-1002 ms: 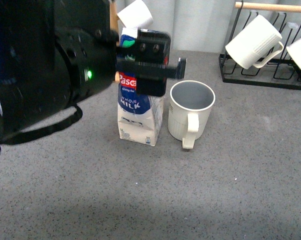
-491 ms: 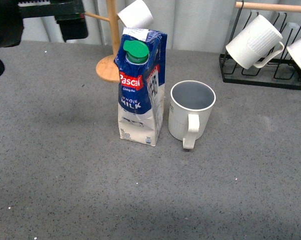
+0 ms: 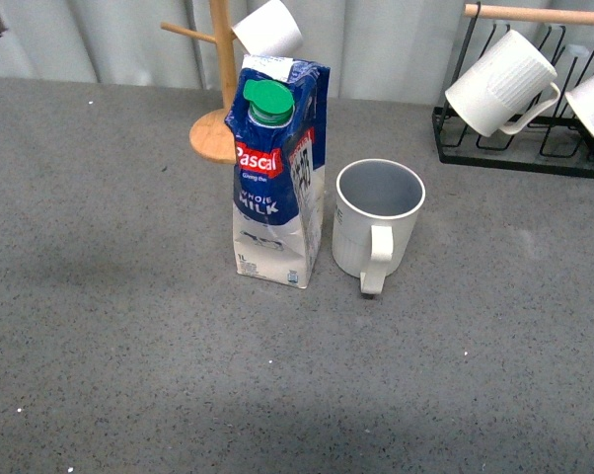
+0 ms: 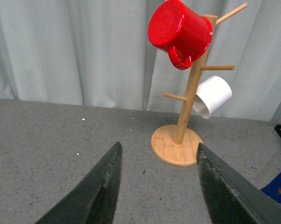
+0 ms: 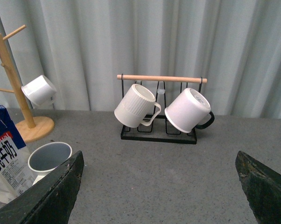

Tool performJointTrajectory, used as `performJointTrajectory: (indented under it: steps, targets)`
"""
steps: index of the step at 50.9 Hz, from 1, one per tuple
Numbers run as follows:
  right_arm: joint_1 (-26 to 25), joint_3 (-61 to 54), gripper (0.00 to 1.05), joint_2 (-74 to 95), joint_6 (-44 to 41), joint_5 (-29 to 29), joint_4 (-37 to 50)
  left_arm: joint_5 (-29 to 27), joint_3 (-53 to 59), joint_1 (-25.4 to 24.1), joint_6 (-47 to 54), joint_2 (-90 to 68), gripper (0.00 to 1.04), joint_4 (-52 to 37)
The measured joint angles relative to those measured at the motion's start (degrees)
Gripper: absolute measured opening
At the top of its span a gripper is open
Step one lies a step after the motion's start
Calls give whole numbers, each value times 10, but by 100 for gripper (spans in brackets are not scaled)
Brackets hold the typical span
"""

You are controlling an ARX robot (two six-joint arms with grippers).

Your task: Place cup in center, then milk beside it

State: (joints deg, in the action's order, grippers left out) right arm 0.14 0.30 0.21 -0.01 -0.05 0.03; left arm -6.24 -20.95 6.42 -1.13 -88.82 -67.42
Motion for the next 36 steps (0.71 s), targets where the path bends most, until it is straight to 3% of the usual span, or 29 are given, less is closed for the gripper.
performJointTrajectory:
  steps: [16,22,36]
  targets:
    - [0,0,95,0,0,0,0,20,89,-21,4,110,4,23]
    - [0,0,95,0,0,0,0,56,122,-44,7,169,4,51]
    - [0,0,95,0,0,0,0,61,165,-63,7,280,4,119]
